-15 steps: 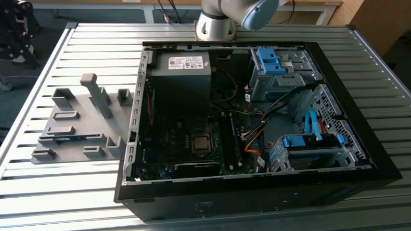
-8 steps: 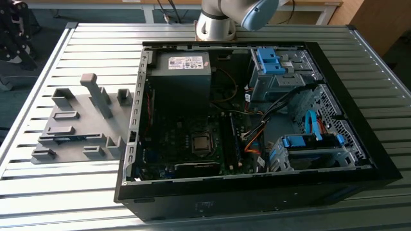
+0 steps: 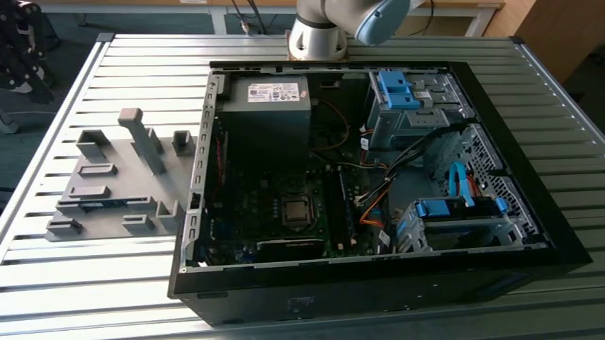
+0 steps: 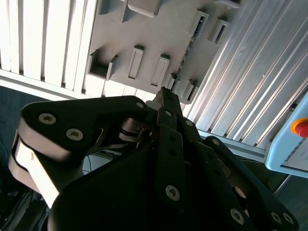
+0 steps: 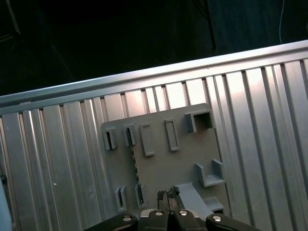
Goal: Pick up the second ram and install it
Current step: 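Pick up the second ram and move it above second insertion slot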
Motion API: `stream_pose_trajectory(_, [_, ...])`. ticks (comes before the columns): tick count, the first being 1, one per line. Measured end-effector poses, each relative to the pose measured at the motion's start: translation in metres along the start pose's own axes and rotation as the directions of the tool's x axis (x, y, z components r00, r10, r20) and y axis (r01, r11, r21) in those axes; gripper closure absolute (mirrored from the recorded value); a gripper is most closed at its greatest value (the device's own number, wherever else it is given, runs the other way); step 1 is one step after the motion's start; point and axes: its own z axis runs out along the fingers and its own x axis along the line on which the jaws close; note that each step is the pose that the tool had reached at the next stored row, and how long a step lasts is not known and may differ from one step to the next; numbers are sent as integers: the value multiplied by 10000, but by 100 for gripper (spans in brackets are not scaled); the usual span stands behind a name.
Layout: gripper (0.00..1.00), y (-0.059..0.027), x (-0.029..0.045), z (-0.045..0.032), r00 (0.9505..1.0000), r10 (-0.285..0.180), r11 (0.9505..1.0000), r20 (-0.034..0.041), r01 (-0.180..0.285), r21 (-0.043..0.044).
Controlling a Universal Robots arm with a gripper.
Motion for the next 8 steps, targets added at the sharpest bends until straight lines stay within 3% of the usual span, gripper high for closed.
stream_pose_trajectory(4, [89, 1, 1, 0, 9993, -376, 9993, -4, 376, -10])
stream_pose_trajectory(8, [89, 2, 1, 3, 9944, -1057, 9944, -8, 1057, -27])
